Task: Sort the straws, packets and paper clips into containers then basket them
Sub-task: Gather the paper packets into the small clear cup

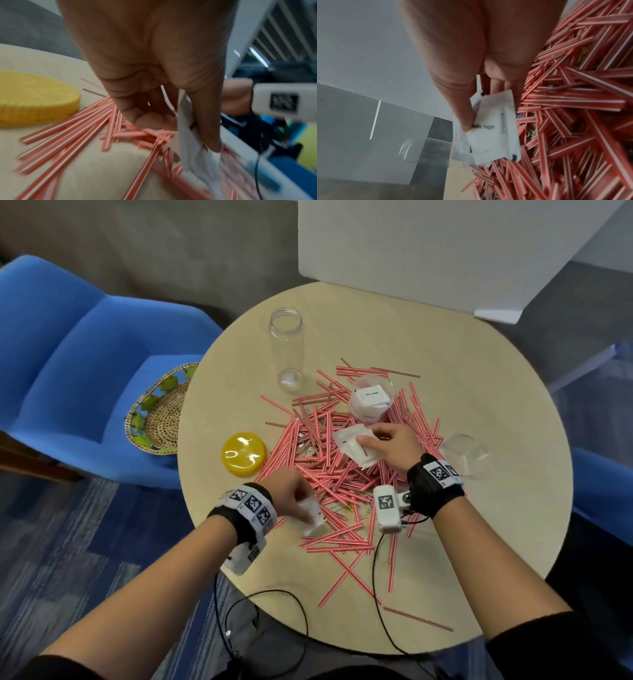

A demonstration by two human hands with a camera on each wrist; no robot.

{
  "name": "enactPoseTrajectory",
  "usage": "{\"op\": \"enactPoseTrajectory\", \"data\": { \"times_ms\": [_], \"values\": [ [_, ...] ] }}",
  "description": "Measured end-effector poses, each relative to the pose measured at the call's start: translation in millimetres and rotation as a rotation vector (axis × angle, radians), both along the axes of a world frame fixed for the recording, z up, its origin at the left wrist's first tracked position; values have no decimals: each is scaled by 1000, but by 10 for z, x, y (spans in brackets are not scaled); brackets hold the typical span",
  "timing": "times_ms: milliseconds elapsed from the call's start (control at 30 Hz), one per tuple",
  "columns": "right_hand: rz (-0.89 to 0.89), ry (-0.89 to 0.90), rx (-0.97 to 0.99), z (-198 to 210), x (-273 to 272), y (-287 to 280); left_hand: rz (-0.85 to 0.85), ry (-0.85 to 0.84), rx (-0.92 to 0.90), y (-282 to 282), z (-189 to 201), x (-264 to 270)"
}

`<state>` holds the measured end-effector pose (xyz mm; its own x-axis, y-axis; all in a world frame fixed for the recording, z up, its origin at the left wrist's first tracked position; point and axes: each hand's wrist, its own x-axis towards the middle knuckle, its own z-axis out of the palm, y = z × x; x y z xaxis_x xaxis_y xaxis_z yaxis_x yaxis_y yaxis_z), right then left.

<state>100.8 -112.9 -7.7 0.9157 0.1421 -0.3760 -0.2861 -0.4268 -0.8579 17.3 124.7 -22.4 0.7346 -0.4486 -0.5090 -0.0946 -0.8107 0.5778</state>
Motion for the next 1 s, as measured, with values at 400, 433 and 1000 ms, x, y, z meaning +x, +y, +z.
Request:
{"op": "enactPoseTrajectory", "data": {
  "times_ms": [400,433,1000],
  "values": [
    [-207,-48,-52,-68,5,-61,321,119,-414,-473,147,388],
    [-237,-53,-42,-62,23,-63,340,119,-403,-519,101,397],
    [-255,-439,-225,359,1132,-216,284,-157,44,-199,454,1277]
  ]
}}
